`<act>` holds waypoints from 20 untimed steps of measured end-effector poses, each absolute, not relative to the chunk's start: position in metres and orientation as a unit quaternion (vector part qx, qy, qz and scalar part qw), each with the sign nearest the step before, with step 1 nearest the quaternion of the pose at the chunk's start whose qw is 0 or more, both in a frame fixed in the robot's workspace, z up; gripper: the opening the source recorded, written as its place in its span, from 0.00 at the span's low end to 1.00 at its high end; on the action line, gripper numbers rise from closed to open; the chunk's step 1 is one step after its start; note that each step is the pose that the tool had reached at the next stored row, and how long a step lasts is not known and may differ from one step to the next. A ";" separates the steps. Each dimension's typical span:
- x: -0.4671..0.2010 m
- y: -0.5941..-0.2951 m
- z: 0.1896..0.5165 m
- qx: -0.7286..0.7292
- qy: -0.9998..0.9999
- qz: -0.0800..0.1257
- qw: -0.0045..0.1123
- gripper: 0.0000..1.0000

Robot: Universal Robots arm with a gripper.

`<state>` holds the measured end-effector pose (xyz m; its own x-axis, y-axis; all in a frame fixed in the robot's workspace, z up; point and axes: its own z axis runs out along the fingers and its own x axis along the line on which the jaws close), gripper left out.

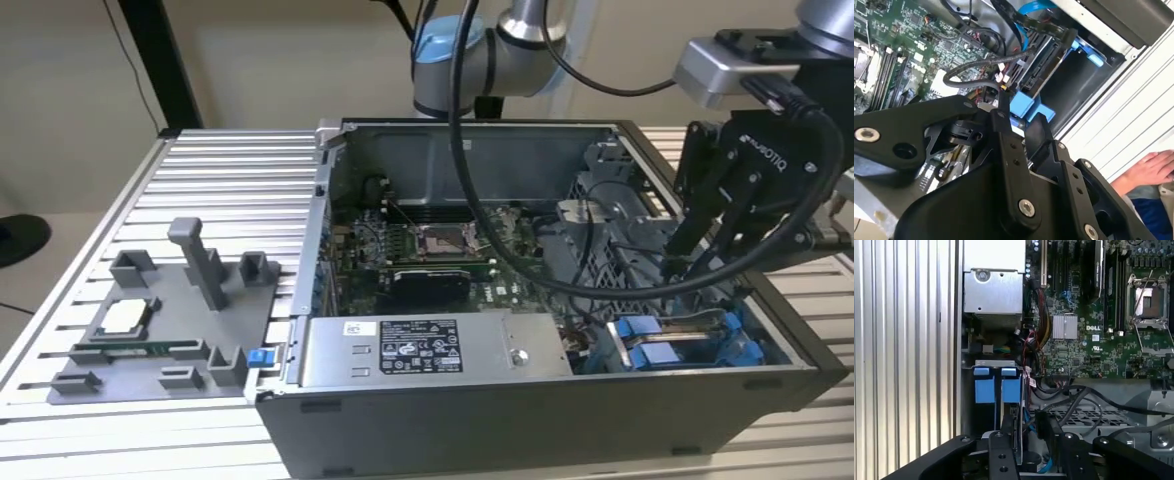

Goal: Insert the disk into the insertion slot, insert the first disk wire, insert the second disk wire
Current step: 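Insert the disk into the insertion slot, then insert the first disk wire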

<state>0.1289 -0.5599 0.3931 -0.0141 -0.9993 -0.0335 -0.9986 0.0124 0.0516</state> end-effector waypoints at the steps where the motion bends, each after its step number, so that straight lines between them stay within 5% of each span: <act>1: 0.127 -0.560 0.393 0.702 -0.712 -0.026 0.009 1.00; 20: 0.114 -0.550 0.385 0.734 -0.679 0.004 -0.014 1.00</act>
